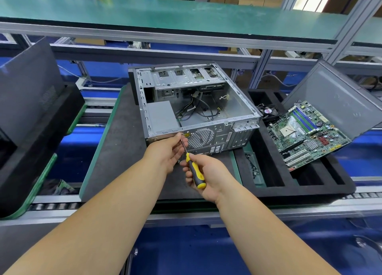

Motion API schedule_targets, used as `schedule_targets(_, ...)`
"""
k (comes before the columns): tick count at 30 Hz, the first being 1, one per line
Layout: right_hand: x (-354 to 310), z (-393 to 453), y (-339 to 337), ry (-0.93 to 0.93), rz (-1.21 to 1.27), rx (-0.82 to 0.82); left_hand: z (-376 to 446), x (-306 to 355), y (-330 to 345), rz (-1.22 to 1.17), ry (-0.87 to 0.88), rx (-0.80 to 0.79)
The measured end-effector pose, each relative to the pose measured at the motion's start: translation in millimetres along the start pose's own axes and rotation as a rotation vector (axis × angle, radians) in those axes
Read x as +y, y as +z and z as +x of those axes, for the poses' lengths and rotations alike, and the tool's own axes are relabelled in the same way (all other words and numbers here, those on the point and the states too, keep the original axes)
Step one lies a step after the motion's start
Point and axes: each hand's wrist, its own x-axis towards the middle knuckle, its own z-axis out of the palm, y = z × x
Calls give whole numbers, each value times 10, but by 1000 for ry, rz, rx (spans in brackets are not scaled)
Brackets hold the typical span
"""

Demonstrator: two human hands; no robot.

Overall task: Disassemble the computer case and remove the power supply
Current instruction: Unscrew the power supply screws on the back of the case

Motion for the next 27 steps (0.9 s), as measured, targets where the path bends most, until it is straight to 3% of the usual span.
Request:
schedule_targets(8,65,56,10,-124,-225,128,-25,12,0,42,14,-15)
schedule_targets(15,67,24,-2,-124,-161,117,-16,-17,21,52,53,19)
schedule_targets(22,49,-26,-90,-207,-523,195,-32,-65,1,76,49,-2)
schedule_targets(27,48,-38,-273,-250,-630,267,-42,-57,-10,93,52,0)
